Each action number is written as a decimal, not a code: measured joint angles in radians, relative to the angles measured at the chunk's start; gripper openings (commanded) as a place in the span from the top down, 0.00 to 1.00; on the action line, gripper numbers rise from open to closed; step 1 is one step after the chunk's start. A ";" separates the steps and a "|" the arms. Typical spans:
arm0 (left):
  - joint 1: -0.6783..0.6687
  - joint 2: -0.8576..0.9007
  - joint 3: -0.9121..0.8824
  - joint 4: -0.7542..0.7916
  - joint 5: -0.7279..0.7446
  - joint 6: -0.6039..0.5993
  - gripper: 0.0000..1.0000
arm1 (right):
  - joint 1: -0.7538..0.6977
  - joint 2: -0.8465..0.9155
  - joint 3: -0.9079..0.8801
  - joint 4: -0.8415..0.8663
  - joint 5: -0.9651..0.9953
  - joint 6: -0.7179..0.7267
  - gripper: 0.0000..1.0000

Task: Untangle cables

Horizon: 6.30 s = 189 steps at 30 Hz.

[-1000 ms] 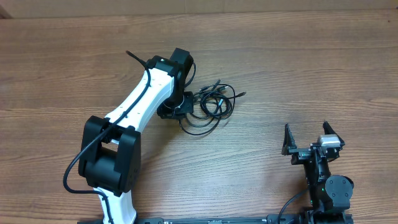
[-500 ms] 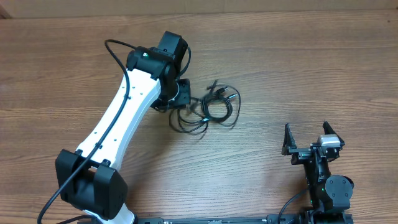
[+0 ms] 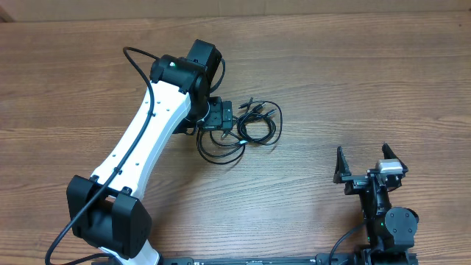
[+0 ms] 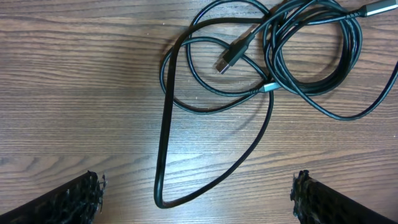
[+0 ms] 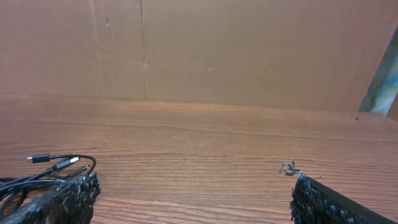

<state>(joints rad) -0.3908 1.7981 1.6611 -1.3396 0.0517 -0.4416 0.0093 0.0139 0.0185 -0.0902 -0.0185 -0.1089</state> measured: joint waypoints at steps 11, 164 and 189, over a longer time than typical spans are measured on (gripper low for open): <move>0.000 0.000 0.000 -0.048 0.004 0.000 0.00 | 0.000 0.000 0.000 0.000 0.000 0.000 0.00; 0.000 -0.208 -0.003 -0.123 0.034 0.000 0.00 | 0.414 1.794 1.182 -0.680 -0.187 0.972 0.96; 0.000 -0.208 -0.003 -0.123 0.033 0.000 0.00 | 0.375 1.394 1.733 -0.874 -0.244 0.621 0.96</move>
<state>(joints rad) -0.3912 1.5898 1.6585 -1.4624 0.0849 -0.4412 0.3840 1.4082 1.7512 -0.9638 -0.2626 0.5125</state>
